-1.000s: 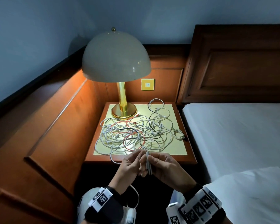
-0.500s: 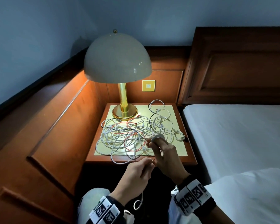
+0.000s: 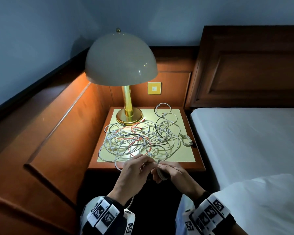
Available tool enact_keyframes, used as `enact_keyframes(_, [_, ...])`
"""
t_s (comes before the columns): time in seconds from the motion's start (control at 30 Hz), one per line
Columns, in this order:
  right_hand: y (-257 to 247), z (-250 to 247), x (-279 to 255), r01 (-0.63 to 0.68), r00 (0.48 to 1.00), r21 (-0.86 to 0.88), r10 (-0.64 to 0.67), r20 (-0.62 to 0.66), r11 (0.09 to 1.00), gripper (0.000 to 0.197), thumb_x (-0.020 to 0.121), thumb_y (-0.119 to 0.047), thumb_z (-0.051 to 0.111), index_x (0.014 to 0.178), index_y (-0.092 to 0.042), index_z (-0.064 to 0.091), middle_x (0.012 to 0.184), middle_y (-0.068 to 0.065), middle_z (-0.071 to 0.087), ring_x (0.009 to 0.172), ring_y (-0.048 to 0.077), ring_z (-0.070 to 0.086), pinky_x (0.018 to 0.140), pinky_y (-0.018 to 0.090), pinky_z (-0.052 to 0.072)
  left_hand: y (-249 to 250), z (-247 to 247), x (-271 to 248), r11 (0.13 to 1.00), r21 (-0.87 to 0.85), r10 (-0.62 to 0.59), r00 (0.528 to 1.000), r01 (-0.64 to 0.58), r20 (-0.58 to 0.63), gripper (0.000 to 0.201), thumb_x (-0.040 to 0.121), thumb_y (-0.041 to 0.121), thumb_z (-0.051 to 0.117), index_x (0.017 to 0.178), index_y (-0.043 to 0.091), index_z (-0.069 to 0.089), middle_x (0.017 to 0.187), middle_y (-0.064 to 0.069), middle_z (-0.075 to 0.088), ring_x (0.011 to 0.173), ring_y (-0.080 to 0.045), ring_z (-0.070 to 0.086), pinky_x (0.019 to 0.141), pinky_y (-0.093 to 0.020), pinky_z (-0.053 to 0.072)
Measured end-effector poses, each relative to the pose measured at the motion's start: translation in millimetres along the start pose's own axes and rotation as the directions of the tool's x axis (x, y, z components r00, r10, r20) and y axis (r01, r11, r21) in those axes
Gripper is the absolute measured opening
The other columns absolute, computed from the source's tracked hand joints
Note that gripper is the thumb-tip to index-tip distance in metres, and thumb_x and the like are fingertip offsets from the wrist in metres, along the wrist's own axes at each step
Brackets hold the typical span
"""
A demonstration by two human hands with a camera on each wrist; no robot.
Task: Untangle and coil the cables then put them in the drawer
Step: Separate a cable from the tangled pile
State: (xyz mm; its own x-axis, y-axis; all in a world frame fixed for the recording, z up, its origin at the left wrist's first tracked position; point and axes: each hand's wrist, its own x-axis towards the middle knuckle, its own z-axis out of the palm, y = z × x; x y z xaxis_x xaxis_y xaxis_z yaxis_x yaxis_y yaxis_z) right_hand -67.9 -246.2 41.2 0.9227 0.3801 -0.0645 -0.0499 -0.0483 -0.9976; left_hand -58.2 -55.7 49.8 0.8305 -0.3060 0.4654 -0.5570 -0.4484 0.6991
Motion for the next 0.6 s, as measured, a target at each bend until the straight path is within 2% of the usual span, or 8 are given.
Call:
enact_keyframes(0.13, [-2, 8, -5, -0.07, 0.996, 0.232, 0.054, 0.072, 0.97, 0.036, 0.098, -0.026, 0.042, 0.093, -0.002, 0.068, 0.084, 0.019, 0.064, 0.078, 0.03, 0.057, 0.077, 0.035, 0.046, -3, -4, 4, 0.996, -0.08, -0.045, 0.999, 0.046, 0.018, 0.005, 0.087, 0.015, 0.076, 0.086, 0.015, 0.071, 0.083, 0.011, 0.069, 0.077, -0.007, 0.065, 0.071, -0.016, 0.047])
enact_keyframes(0.27, [-4, 10, -4, -0.103, 0.986, 0.387, 0.044, 0.158, 0.916, 0.034, 0.1, -0.023, 0.043, 0.1, 0.003, 0.065, 0.087, 0.024, 0.06, 0.078, 0.032, 0.057, 0.077, 0.036, 0.049, 0, -5, 7, 0.969, -0.207, -0.124, 0.99, 0.135, 0.066, 0.006, 0.09, 0.007, 0.072, 0.086, 0.011, 0.07, 0.075, 0.008, 0.067, 0.069, -0.009, 0.062, 0.067, -0.019, 0.046])
enact_keyframes(0.3, [-4, 10, -4, -0.112, 0.983, 0.413, 0.041, 0.178, 0.904, 0.034, 0.101, -0.023, 0.044, 0.103, 0.004, 0.065, 0.088, 0.023, 0.06, 0.079, 0.032, 0.057, 0.078, 0.037, 0.049, 0, -4, 6, 0.942, -0.28, -0.172, 0.982, 0.188, 0.081, 0.005, 0.091, 0.005, 0.069, 0.087, 0.007, 0.069, 0.071, 0.003, 0.066, 0.062, -0.013, 0.061, 0.063, -0.02, 0.047])
enact_keyframes(0.37, [-6, 12, -5, -0.14, 0.975, 0.449, 0.043, 0.218, 0.882, 0.033, 0.102, -0.022, 0.045, 0.106, 0.004, 0.065, 0.088, 0.022, 0.061, 0.079, 0.03, 0.058, 0.077, 0.036, 0.05, 4, -4, 4, 0.834, -0.477, -0.234, 0.96, 0.278, 0.151, 0.007, 0.095, 0.002, 0.064, 0.09, -0.004, 0.064, 0.062, -0.013, 0.057, 0.049, -0.024, 0.059, 0.053, -0.026, 0.049])
enact_keyframes(0.43, [-6, 13, -8, -0.164, 0.967, 0.464, 0.048, 0.251, 0.871, 0.033, 0.104, -0.021, 0.045, 0.109, 0.005, 0.064, 0.088, 0.018, 0.062, 0.079, 0.027, 0.059, 0.076, 0.033, 0.052, 1, -3, 1, 0.72, -0.601, -0.265, 0.938, 0.347, 0.224, 0.013, 0.097, 0.006, 0.063, 0.094, -0.007, 0.061, 0.062, -0.018, 0.051, 0.051, -0.025, 0.058, 0.053, -0.03, 0.05])
enact_keyframes(0.53, [-8, 15, -13, -0.189, 0.953, 0.494, 0.037, 0.301, 0.849, 0.033, 0.105, -0.02, 0.044, 0.111, 0.007, 0.062, 0.087, 0.015, 0.062, 0.077, 0.023, 0.06, 0.076, 0.031, 0.053, -9, -2, -4, 0.672, -0.63, -0.303, 0.921, 0.39, 0.247, 0.026, 0.092, 0.022, 0.072, 0.094, -0.003, 0.065, 0.074, -0.014, 0.058, 0.067, -0.022, 0.057, 0.065, -0.033, 0.048])
enact_keyframes(0.6, [-10, 17, -16, -0.19, 0.948, 0.539, 0.011, 0.317, 0.821, 0.033, 0.105, -0.019, 0.044, 0.112, 0.009, 0.06, 0.087, 0.018, 0.061, 0.076, 0.024, 0.061, 0.076, 0.032, 0.053, -8, 1, -8, 0.618, -0.668, -0.332, 0.908, 0.415, 0.256, 0.031, 0.089, 0.031, 0.074, 0.092, 0.001, 0.067, 0.072, -0.011, 0.061, 0.063, -0.021, 0.059, 0.067, -0.041, 0.046])
